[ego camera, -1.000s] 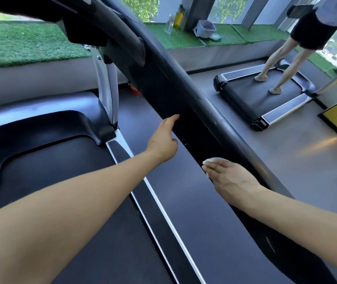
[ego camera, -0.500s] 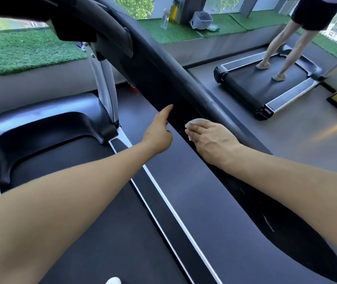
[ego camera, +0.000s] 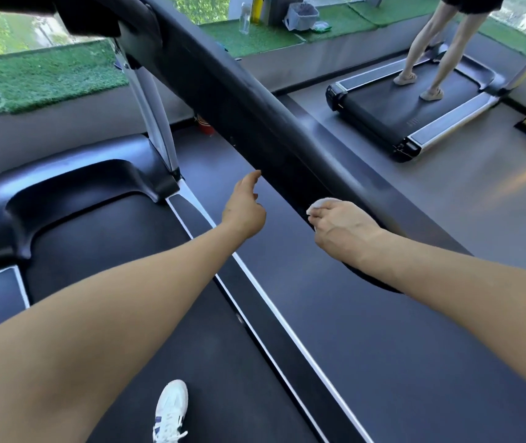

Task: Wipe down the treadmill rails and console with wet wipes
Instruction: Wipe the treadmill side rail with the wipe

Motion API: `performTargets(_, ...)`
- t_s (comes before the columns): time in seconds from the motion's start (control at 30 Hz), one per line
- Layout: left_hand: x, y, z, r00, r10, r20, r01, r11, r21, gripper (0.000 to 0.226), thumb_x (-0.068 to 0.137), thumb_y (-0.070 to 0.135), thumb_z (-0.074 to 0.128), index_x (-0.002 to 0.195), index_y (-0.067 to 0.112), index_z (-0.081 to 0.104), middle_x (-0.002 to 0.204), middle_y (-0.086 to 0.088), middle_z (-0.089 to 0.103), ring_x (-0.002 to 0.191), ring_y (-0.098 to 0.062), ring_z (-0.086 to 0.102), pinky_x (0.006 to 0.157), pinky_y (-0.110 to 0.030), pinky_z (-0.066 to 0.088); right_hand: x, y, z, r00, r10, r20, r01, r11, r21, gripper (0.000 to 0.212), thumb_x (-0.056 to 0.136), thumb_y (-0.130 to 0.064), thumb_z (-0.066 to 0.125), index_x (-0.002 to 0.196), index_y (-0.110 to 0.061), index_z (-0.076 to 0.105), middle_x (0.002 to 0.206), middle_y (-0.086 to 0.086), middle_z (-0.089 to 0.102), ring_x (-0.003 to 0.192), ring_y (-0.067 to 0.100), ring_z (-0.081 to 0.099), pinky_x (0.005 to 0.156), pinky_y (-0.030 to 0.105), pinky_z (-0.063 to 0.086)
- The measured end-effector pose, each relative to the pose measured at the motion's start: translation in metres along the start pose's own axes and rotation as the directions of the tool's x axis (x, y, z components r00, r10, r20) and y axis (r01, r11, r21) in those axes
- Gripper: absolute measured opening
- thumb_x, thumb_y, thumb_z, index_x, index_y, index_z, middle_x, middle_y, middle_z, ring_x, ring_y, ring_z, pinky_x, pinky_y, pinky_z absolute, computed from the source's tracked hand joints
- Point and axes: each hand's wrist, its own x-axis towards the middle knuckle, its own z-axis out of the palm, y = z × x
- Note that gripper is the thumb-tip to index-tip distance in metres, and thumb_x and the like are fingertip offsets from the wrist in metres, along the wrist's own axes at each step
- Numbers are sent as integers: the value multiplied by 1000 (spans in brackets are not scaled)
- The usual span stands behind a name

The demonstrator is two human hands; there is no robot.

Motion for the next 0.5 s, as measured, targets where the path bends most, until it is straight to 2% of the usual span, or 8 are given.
performTargets(0.07, -19, 1, 12, 1000, -11, 8, 12, 999, -35, 69, 89, -10, 30, 147, 26, 25, 151, 8, 28, 129, -14, 43, 69, -25, 49, -13, -8, -9, 991, 123, 61, -131, 978, 161, 29, 89, -1, 41, 70, -21, 51, 77, -9, 50, 109, 16, 51, 105, 29, 34)
performTargets(0.13, -36, 3, 20, 999, -45, -8, 44, 997, -65, 68, 88, -10, 28, 146, 25, 27, 148, 8, 33, 126, -13, 46, 64, -21, 46, -22, -13, -8, 990, 140, -13, -134, 970, 200, 33, 77, 7, 43, 60, -20, 35, 63, -7, 35, 87, 19, 50, 93, 27, 44)
performTargets(0.2, -48, 5, 25, 998, -62, -19, 60, 992, -107, 66, 88, -10, 28, 144, 24, 32, 144, 8, 39, 123, -12, 49, 57, -16, 42, -33, -14, -13, 986, 166, -22, -156, 960, 232, 28, 80, 8, 46, 63, -15, 43, 63, -4, 35, 77, 22, 46, 71, 27, 45)
performTargets(0.3, -72, 9, 31, 997, -64, 37, 68, 986, -149, 60, 89, -10, 31, 139, 22, 41, 135, 7, 49, 121, -11, 50, 68, -15, 42, -41, -16, -9, 969, 244, -37, -179, 797, 577, 21, 92, -3, 52, 105, -12, 66, 81, 3, 48, 73, 25, 48, 61, 29, 40)
performTargets(0.33, -78, 9, 32, 996, -55, 73, 67, 980, -185, 58, 89, -10, 33, 137, 21, 44, 133, 7, 51, 122, -11, 50, 75, -17, 42, -46, -16, -9, 954, 297, -35, -177, 657, 733, 24, 92, -7, 55, 110, -16, 67, 88, 3, 54, 74, 23, 51, 63, 29, 43)
performTargets(0.4, -89, 12, 32, 985, -56, 164, 104, 949, -299, 54, 87, -11, 39, 131, 19, 51, 128, 4, 57, 121, -11, 51, 83, -22, 41, -55, -15, -11, 920, 392, -24, -66, 215, 974, 19, 90, -27, 63, 101, -14, 72, 87, -1, 63, 77, 15, 56, 70, 24, 49)
performTargets(0.47, -98, 18, 29, 968, -70, 240, 172, 884, -435, 40, 90, -4, 48, 119, 20, 59, 116, 5, 63, 113, -9, 56, 85, -23, 43, -62, -12, -15, 915, 400, 50, 40, -215, 976, 24, 87, -22, 67, 95, 0, 69, 83, 4, 64, 79, 14, 59, 70, 18, 51)
performTargets(0.5, -102, 23, 27, 962, -86, 258, 207, 848, -488, 29, 91, 2, 53, 111, 22, 62, 109, 6, 65, 109, -8, 58, 87, -23, 44, -63, -12, -17, 919, 386, 79, 62, -338, 939, 17, 87, -11, 66, 95, 3, 66, 85, 9, 62, 81, 18, 60, 72, 19, 53)
